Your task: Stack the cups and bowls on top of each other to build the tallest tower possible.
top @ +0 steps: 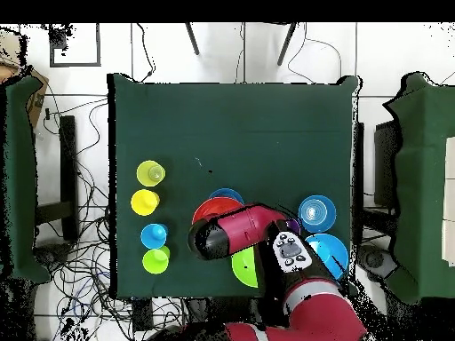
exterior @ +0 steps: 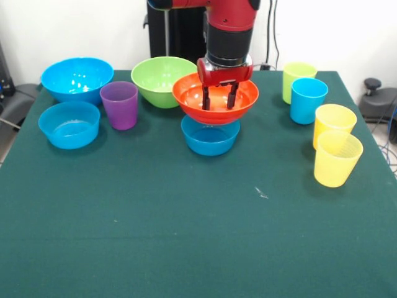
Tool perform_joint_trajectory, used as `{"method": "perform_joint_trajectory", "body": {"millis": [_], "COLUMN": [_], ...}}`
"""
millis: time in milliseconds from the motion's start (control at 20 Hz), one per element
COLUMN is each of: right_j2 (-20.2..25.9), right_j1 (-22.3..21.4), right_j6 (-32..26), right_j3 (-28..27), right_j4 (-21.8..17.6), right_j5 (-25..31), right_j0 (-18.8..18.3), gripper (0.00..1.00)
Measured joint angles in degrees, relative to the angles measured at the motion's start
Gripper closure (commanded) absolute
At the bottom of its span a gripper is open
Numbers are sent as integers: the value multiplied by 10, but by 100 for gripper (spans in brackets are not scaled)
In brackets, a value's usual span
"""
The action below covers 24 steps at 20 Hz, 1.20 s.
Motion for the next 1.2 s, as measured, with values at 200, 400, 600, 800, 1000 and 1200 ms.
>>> {"method": "perform_joint_trajectory", "body": {"millis": [200,400,600,800,1000,1200], "right_j2": [-6,-9,-15,-24,-34,-38], "right_j1": [1,1,2,4,6,7], "right_j6": [0,0,0,0,0,0], "right_j3": [-1,-2,-5,-9,-13,-14], "right_j4": [0,0,2,7,17,22], "right_j5": [0,0,1,1,1,1], "right_j0": [3,7,14,24,33,37], "gripper": [0,0,0,0,0,0]}}
